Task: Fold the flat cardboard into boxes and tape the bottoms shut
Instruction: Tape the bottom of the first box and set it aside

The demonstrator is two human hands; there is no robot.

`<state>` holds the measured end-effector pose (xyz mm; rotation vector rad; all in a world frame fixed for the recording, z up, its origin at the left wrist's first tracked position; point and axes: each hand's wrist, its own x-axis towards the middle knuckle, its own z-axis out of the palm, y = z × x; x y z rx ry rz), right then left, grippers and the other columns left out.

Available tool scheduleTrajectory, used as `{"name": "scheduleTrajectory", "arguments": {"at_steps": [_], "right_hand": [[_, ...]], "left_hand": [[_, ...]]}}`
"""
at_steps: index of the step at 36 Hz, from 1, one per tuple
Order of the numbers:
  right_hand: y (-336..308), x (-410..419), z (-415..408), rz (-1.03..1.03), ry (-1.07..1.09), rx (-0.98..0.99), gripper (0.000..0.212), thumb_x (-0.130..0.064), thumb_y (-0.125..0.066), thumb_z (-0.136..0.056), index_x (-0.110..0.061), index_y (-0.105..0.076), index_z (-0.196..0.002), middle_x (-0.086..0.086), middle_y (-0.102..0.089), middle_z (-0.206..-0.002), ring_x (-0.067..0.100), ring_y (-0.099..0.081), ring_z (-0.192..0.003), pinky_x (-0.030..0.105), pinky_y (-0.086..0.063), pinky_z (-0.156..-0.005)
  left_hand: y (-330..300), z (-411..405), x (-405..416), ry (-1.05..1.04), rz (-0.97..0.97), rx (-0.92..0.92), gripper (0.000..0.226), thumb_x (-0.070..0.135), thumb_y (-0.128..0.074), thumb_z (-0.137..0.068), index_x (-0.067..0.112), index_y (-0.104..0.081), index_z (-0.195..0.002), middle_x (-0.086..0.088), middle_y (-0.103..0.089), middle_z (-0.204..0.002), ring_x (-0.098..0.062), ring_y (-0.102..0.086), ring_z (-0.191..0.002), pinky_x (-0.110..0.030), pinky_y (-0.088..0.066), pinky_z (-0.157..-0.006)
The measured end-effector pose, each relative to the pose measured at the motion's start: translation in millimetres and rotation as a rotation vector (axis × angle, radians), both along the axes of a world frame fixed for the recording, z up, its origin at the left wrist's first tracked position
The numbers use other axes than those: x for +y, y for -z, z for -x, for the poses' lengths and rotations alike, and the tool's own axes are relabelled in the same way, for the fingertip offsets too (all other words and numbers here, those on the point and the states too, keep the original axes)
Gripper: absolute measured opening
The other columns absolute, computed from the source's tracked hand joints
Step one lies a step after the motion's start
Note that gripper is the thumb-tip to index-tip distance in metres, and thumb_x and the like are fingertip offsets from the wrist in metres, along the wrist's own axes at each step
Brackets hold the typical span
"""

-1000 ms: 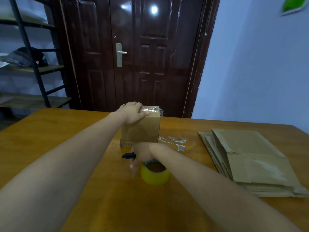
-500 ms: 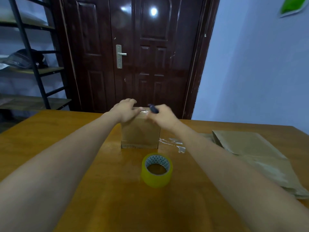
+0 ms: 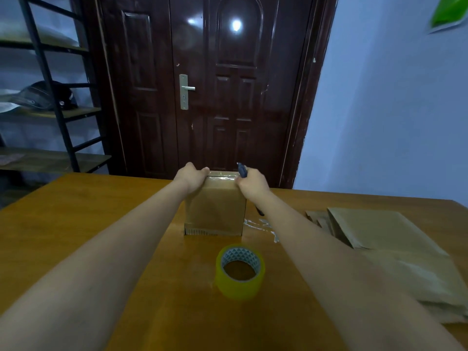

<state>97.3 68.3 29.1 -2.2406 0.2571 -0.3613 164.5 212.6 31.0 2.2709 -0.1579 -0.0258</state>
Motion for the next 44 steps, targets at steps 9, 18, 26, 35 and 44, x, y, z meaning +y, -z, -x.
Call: {"name": "scheduleTrajectory", "arguments": {"at_steps": [9,18,26,35,44], "right_hand": [[8,8,-6,-0.058,-0.029,0.068,0.063,-0.022,-0.046,-0.1,-0.003,-0.014,-0.15,0.011,-0.016,-0.158,0.028,-0.024,-0.142,0.031,-0.026,-0.11],[15,4,-7,-0.455,-0.01,0.086,0.077,-0.032,-0.052,-0.096,-0.019,-0.002,-0.154,0.005,-0.024,-0.156,0.029,-0.032,-0.138,0.043,-0.029,-0.114],[21,3,-8,-0.671,-0.003,0.158,0.086,-0.051,-0.057,-0.087,-0.019,-0.013,-0.153,0.006,-0.027,-0.155,0.032,-0.028,-0.141,0.047,-0.025,-0.115],[25,-24,2,-0.965,-0.02,0.179,0.084,-0.053,-0.065,-0.082,-0.013,-0.032,-0.148,0.005,-0.033,-0.152,0.024,-0.029,-0.142,0.04,-0.018,-0.118],[4,-49,0,-0.705,0.167,0.108,0.049,-0.029,-0.052,-0.097,-0.005,-0.042,-0.138,0.009,-0.054,-0.133,0.026,-0.057,-0.11,0.042,-0.044,-0.093]], "left_hand": [[3,-3,1,-0.011,0.095,0.029,0.064,0.039,-0.052,-0.095,0.001,-0.032,-0.143,-0.017,-0.04,-0.144,-0.033,-0.04,-0.13,-0.036,-0.036,-0.1],[3,-8,9,-0.005,0.399,0.217,0.075,0.027,-0.061,-0.092,0.001,-0.019,-0.149,-0.019,-0.038,-0.145,-0.032,-0.047,-0.123,-0.033,-0.042,-0.084],[5,-1,19,0.028,0.544,0.407,0.046,0.034,-0.056,-0.094,0.017,-0.046,-0.136,-0.014,-0.059,-0.12,-0.028,-0.062,-0.099,-0.039,-0.054,-0.08],[-3,1,25,0.001,0.677,0.499,0.064,0.057,-0.045,-0.093,0.008,-0.05,-0.134,-0.011,-0.062,-0.123,-0.027,-0.061,-0.107,-0.037,-0.048,-0.088],[14,-7,36,-0.188,0.469,0.373,0.068,0.054,-0.033,-0.098,0.008,-0.029,-0.147,-0.017,-0.039,-0.146,-0.034,-0.042,-0.13,-0.047,-0.034,-0.107]]}}
